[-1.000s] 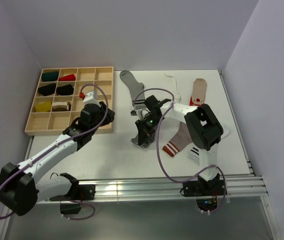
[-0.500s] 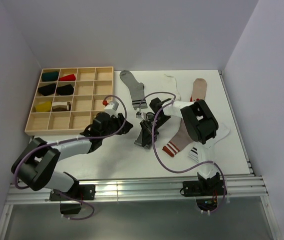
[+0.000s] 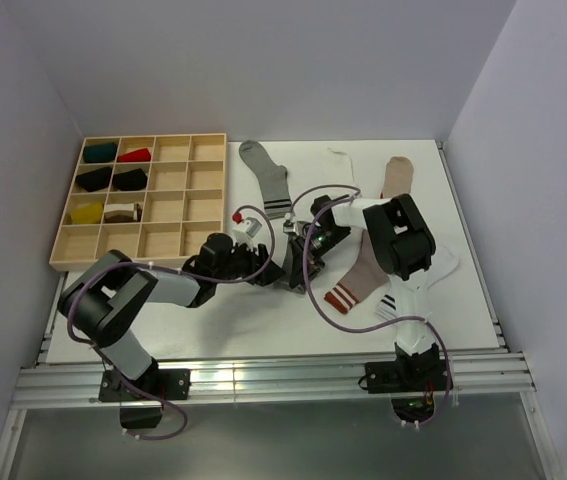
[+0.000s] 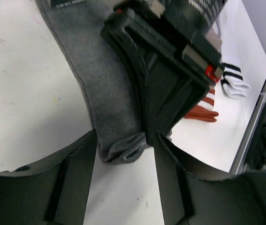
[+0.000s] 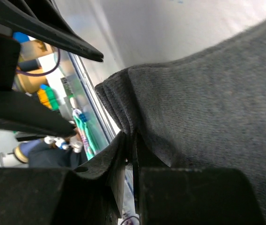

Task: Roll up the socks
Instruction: Roll the sock at the center of the board.

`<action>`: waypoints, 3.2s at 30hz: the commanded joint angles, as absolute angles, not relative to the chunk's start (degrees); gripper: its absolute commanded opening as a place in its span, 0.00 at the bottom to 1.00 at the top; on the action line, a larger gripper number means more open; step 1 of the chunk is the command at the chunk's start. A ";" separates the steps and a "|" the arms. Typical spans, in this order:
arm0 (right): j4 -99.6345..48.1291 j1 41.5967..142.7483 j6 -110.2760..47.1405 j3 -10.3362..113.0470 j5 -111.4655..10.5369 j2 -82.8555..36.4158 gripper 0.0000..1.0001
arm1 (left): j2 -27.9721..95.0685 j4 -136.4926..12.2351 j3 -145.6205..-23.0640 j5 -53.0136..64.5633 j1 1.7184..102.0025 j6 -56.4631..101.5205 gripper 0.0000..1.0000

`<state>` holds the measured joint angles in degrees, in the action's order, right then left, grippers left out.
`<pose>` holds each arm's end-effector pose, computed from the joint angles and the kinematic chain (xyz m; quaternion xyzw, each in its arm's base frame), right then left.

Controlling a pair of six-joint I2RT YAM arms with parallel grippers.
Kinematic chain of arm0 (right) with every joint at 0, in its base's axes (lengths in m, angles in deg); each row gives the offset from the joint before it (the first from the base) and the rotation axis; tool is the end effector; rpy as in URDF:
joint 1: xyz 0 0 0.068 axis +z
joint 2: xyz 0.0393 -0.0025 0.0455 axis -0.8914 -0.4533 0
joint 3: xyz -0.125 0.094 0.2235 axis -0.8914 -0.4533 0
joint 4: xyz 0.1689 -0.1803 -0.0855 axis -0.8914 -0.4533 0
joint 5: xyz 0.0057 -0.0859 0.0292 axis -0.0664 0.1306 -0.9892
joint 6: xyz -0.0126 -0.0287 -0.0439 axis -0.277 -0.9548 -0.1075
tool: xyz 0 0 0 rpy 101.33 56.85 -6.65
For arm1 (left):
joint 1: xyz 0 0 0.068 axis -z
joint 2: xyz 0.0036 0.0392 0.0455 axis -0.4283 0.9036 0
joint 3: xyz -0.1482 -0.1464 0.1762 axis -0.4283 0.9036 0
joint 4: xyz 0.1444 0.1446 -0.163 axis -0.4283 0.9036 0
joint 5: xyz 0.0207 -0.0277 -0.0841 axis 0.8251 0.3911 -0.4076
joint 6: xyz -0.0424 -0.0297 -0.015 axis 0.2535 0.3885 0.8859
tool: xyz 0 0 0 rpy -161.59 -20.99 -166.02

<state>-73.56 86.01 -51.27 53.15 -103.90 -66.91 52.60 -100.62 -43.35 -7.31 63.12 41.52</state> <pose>0.3299 0.1737 0.1000 0.2405 -0.8263 -0.5018 0.0876 0.2317 -0.1959 0.1436 0.1537 0.8099 -0.4334 0.3641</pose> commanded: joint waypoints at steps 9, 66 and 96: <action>-76.93 82.65 -52.36 56.40 -107.16 -71.07 0.01 | 57.81 -107.75 -44.17 -11.10 63.59 40.39 0.57; -47.23 81.77 -54.98 36.64 -75.79 -22.69 0.35 | 55.35 -39.47 -68.33 10.70 70.36 55.07 0.00; -27.53 126.06 -76.53 11.14 -41.52 -18.95 0.37 | 64.67 -29.97 -77.04 -2.58 68.08 53.23 0.00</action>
